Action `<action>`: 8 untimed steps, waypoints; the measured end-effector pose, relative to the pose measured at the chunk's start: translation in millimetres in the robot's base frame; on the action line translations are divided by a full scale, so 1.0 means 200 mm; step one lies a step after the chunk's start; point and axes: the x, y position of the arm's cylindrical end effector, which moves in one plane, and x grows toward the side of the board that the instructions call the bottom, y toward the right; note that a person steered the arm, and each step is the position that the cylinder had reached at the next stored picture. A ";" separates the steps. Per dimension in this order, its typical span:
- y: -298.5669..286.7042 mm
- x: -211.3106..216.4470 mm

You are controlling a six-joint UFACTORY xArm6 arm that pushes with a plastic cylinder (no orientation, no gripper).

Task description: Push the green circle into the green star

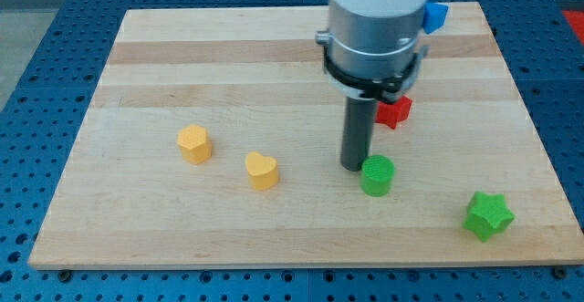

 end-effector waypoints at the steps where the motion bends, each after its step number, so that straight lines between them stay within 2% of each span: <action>1: 0.19 0.13; 2: 0.30 0.17; 4: 0.11 0.16; 5: 0.05 0.22; 8: 0.39 0.30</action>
